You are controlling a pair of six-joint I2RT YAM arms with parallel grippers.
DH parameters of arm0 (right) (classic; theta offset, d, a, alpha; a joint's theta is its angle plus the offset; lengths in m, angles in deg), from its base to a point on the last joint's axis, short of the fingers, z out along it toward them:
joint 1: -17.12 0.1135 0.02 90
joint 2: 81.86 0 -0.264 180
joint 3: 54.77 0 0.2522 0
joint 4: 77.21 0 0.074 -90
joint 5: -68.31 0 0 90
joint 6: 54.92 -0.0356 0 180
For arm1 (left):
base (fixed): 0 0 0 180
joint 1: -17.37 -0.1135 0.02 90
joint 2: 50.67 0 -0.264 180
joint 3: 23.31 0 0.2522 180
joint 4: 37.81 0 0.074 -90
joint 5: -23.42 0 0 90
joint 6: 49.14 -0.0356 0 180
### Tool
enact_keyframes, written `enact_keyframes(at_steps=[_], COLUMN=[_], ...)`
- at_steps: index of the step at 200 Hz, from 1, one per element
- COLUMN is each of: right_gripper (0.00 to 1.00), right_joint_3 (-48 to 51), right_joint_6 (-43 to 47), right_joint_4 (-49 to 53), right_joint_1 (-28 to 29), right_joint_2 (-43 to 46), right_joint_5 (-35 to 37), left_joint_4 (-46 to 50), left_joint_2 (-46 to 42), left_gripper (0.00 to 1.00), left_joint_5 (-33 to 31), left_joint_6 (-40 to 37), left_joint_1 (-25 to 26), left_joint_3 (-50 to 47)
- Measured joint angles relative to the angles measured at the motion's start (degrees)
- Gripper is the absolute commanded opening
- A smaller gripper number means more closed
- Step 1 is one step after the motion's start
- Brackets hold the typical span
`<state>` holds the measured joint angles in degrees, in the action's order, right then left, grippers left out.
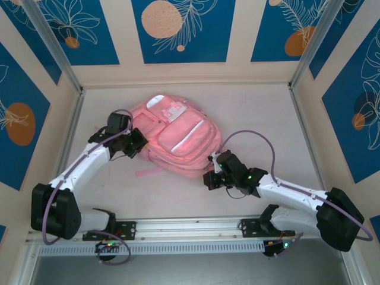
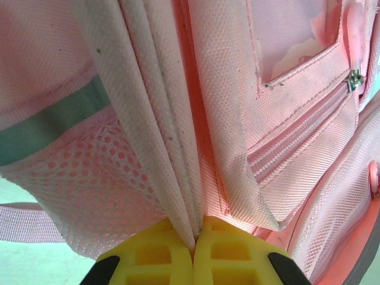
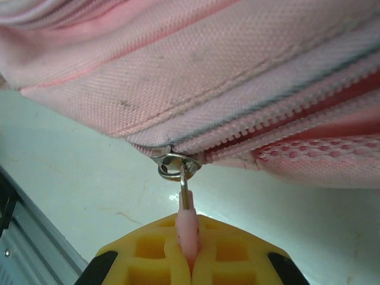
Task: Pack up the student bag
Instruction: Unzip the student bag at the center of the table.
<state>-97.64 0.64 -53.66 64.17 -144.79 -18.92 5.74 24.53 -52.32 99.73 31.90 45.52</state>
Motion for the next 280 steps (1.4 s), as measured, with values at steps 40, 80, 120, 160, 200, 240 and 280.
enact_keyframes(at_steps=[40, 80, 120, 160, 200, 240, 280], right_gripper=[0.00, 0.00, 0.00, 0.00, 0.00, 0.00, 0.00], right_joint_3=[-4.63, -13.60, -24.13, -29.38, -29.77, -29.59, -28.41], right_joint_6=[4.81, 3.80, 0.39, -0.83, -1.55, -1.79, -2.01], right_joint_4=[0.35, -4.66, -7.80, -10.51, -11.78, -12.17, -13.14], right_joint_1=[3.52, 6.67, 10.43, 11.13, 11.13, 11.34, 11.50], right_joint_2=[-8.09, -21.97, -35.04, -40.26, -40.37, -40.37, -40.06], right_joint_5=[-3.48, -6.67, -6.34, -7.52, -7.52, -7.30, -6.47], left_joint_4=[7.65, 11.47, 13.18, 11.82, 7.93, 2.21, -1.95], left_joint_2=[6.34, 12.09, 5.33, -8.22, -8.81, -6.78, -3.19], left_gripper=[0.17, 0.61, 0.78, 0.74, 0.65, 0.55, 0.25], left_joint_5=[-2.12, -1.11, -0.09, 2.34, 4.09, 4.37, 4.44], left_joint_6=[-5.73, -8.39, -6.73, -3.21, 1.20, 3.10, 3.82], left_joint_1=[-0.74, -2.32, -2.51, -1.79, 1.18, 3.43, 5.64], left_joint_3=[8.59, 14.99, 11.08, -1.07, -9.14, -9.42, -9.38])
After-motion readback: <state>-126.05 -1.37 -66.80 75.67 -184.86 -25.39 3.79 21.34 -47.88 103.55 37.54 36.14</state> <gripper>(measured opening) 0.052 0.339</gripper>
